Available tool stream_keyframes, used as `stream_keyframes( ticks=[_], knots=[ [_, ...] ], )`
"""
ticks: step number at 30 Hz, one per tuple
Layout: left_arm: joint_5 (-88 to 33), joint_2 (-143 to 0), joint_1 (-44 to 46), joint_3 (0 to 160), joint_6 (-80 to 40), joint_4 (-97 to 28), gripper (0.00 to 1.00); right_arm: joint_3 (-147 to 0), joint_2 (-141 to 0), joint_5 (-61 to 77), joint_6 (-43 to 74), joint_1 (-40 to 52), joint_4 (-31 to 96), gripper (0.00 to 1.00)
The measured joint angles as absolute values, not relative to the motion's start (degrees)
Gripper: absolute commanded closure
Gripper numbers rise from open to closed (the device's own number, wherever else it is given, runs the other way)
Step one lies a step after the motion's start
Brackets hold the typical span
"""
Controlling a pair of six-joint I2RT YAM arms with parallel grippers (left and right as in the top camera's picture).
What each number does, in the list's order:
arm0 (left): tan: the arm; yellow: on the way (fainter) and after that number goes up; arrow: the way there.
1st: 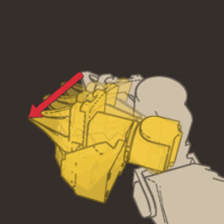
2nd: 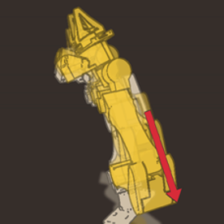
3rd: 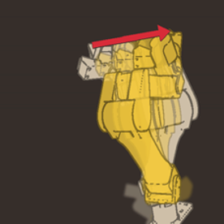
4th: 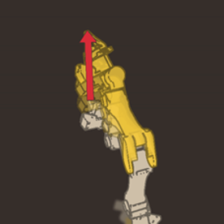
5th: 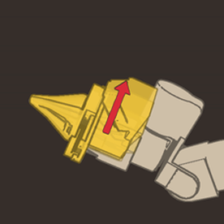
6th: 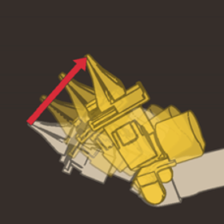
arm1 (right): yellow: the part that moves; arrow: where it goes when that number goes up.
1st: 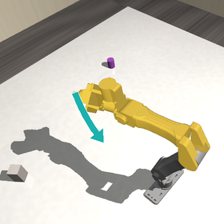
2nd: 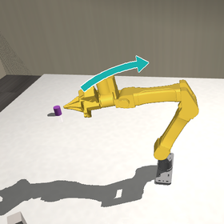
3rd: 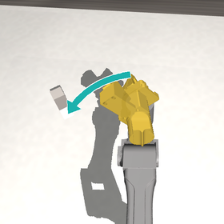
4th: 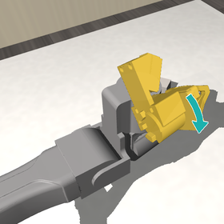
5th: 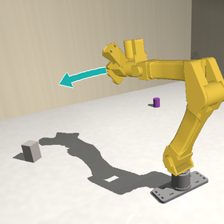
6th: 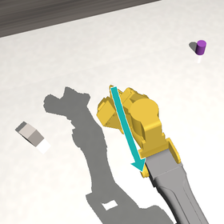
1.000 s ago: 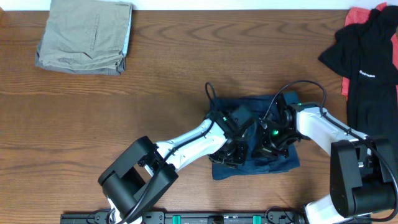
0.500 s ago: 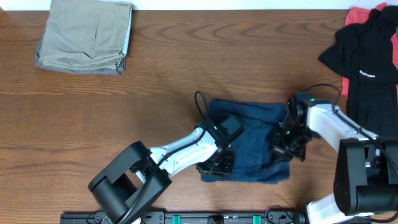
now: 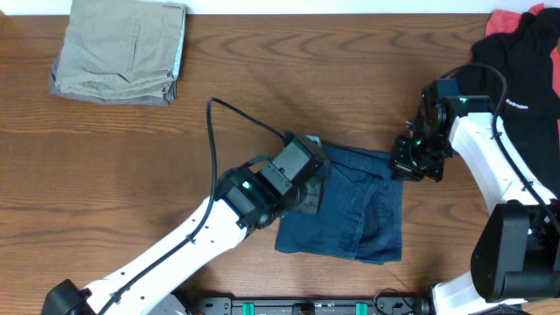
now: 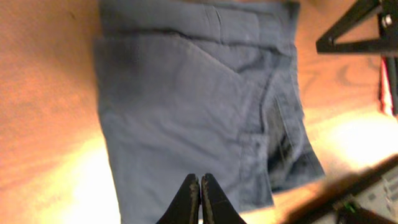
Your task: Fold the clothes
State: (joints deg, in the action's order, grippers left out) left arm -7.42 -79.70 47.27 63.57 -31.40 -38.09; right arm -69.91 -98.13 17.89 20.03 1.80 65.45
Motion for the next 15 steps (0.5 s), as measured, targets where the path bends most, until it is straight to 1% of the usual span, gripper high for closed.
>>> stream_keyframes(
  ticks=[4,10,15],
  knots=[
    [-8.75,-84.49,45.06,63.57,-28.49,-33.45,0.94,-68.2,-98.13,21.58,18.52,2.79,62.15,0.99],
    [-14.96,-95.7,40.82,63.55,-25.21,-25.82,0.94,-64.18,-98.13,24.05,17.8,5.28,58.41,0.99],
    [-18.11,-103.66,37.6,63.53,-22.9,-21.19,0.94,-58.41,-98.13,24.25,18.41,5.43,51.33,0.99]
  ],
)
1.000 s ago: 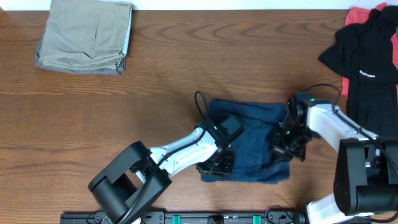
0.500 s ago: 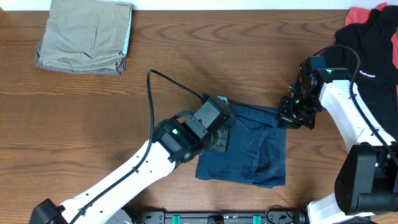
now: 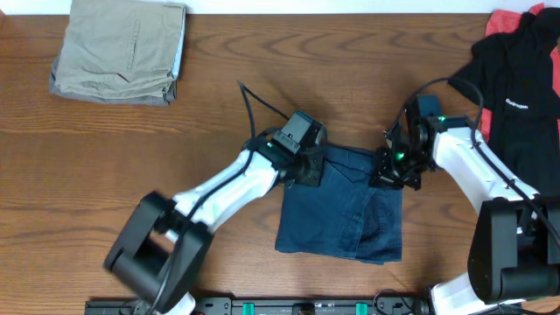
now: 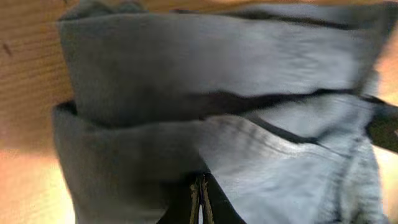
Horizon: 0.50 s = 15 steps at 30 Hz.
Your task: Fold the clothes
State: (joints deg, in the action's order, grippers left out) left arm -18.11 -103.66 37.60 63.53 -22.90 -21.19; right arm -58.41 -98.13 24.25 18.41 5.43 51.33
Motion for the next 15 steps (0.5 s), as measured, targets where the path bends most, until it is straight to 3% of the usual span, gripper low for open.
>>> stream_keyframes(
  ticks=[15],
  knots=[
    [-20.23,-108.95,29.89,63.83,-21.96,-21.39,0.94,-51.0,-98.06,13.37,24.86,0.4,49.04,0.99]
  ],
)
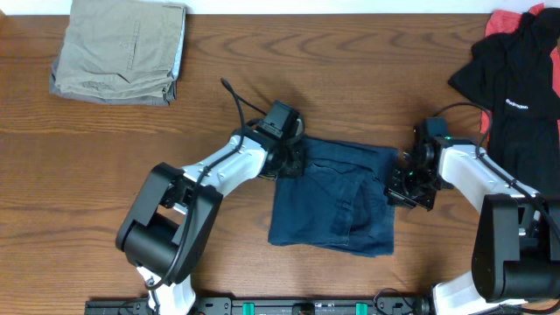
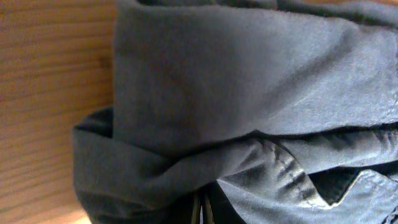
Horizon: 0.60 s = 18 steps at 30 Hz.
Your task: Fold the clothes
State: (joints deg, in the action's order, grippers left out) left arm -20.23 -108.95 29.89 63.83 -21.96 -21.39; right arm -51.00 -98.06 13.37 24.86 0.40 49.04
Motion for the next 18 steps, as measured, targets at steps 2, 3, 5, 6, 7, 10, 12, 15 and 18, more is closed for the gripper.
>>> stream_keyframes(
  ticks=[2,3,5,6,7,10,12,15,18],
  knots=[
    [-18.92,-107.42,28.97,63.72,-21.89,-23.03,0.94,-52.42,-98.06,12.88,25.08,-0.32,52.31,0.99],
    [-18.22,-106.28,28.62,63.64,-21.8,-23.57,0.93,-53.43,-98.06,12.8,25.1,-0.6,53.91,0.99],
    [-17.37,-103.31,28.14,63.48,-21.69,-24.18,0.93,-56.6,-98.06,13.1,25.04,-0.69,57.08,0.99],
    [-16.86,-101.1,27.99,63.46,-21.61,-24.51,0.9,-58.5,-98.06,13.72,24.73,-0.69,58.39,0.99],
    [-16.49,-98.89,27.97,63.46,-21.34,-24.88,0.88,-60.29,-98.06,14.66,24.08,-0.67,59.13,0.99],
    [-16.12,-93.14,27.97,63.46,-21.02,-25.82,0.71,-65.21,-97.95,19.77,20.1,-0.51,59.72,0.99],
    [-16.1,-90.59,27.99,63.46,-20.88,-26.65,0.42,-66.67,-97.86,22.81,17.78,-0.16,58.48,0.98],
    [-15.59,-89.91,27.97,63.46,-20.58,-28.12,0.21,-67.11,-97.73,26.35,15.25,1.93,55.92,0.98],
    [-12.49,-90.32,27.97,63.46,-20.84,-31.27,0.02,-66.81,-97.73,28.12,13.96,4.86,52.6,0.98]
  ],
)
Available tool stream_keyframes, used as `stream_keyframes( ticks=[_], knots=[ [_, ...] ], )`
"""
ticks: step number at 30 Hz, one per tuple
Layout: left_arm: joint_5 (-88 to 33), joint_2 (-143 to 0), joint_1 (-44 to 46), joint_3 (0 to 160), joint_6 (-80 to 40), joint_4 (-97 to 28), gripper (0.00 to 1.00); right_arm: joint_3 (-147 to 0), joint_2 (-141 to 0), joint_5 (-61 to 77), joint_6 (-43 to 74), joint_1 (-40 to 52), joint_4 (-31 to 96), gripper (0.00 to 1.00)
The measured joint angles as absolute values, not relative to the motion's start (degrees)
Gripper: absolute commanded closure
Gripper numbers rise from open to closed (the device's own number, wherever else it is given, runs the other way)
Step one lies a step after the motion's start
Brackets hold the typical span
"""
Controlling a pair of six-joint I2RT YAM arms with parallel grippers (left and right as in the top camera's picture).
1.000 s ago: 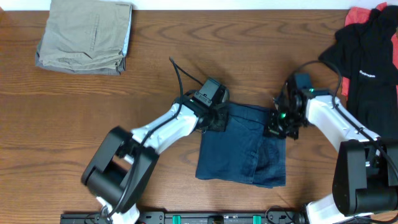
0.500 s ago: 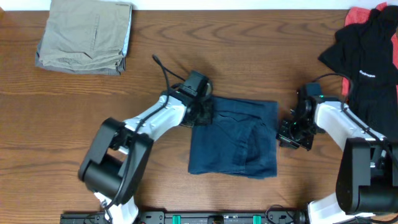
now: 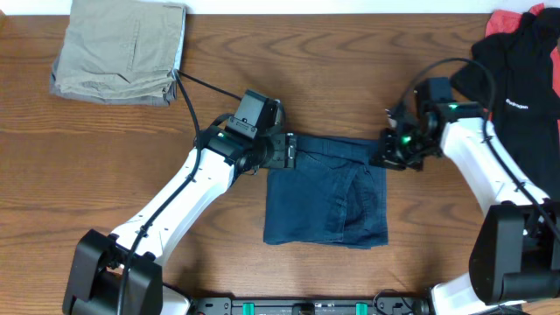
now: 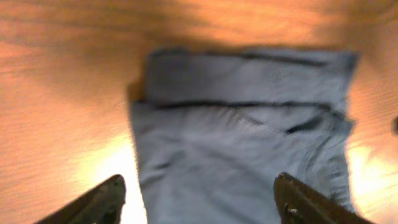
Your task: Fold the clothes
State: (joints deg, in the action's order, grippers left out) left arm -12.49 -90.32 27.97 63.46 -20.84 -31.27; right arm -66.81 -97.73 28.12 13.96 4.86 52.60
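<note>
Folded blue denim shorts (image 3: 325, 191) lie flat in the middle of the table, roughly square. In the left wrist view the shorts (image 4: 242, 137) fill the centre, with the folded waistband at the top. My left gripper (image 3: 284, 150) hovers over the top left corner of the shorts, open. Its fingers (image 4: 106, 199) stand wide apart with nothing between them. My right gripper (image 3: 391, 149) sits at the top right corner of the shorts. The overhead view does not show whether it grips the cloth.
A folded khaki garment (image 3: 118, 48) lies at the back left of the wooden table (image 3: 105, 175). A heap of black and red clothes (image 3: 521, 61) lies at the back right, behind the right arm.
My left gripper was shut at the shorts' top left edge; now it is open and higher above them. The right gripper went from the right edge to the top right corner.
First my left gripper was shut over the middle of the shorts, the right one at their top right corner. Then the left was shut at the top left edge. The shorts then lay further left and squarer. Now the left gripper is open.
</note>
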Motion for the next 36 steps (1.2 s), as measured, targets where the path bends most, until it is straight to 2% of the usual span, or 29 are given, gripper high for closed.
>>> stream_keyframes(
  ticks=[9,18,23,36],
  knots=[
    [-2.52,-90.32,26.44,63.46,-20.93,-39.18,0.02,-63.11,-98.5,24.16,16.38,12.1,46.39,0.99],
    [-0.97,-90.32,25.39,63.46,-20.93,-41.82,0.02,-63.09,-107.15,14.55,18.33,11.11,44.69,0.99],
    [-0.86,-90.32,25.39,63.44,-20.93,-43.07,0.02,-63.48,-108.09,15.2,18.65,9.82,44.38,0.99],
    [-0.84,-90.35,25.39,63.31,-20.91,-43.24,0.02,-72.9,-106.43,10.09,19.97,6.07,59.81,0.99]
  ],
)
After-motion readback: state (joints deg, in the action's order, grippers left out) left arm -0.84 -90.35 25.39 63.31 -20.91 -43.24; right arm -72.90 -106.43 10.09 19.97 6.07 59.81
